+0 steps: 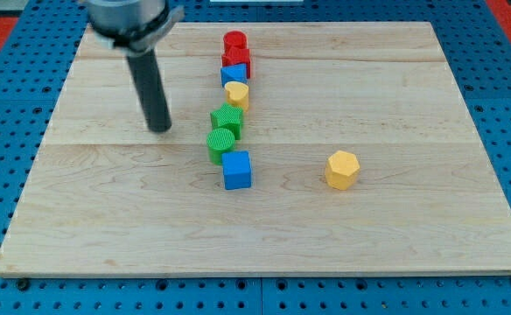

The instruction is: Slide the yellow hexagon bottom of the blue cube

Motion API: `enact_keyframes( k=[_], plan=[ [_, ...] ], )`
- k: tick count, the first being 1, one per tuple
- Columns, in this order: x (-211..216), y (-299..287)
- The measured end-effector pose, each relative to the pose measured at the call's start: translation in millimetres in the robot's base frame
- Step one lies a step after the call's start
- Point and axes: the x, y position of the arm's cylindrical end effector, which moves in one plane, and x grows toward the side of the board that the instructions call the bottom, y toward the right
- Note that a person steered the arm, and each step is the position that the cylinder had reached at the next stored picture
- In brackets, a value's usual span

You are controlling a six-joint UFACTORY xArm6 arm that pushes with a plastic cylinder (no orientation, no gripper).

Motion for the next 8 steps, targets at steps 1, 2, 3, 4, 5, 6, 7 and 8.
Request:
enact_keyframes(
  k=[1,2,3,4,5,6,7,8],
  plan=[
    [57.1,5.3],
    [109.1,45.1],
    [137.9,165.5],
    [138.7,296.6],
    [91.5,363.6],
    [46.1,345.2],
    [45.7,299.4],
    [27.2,271.8]
  ],
)
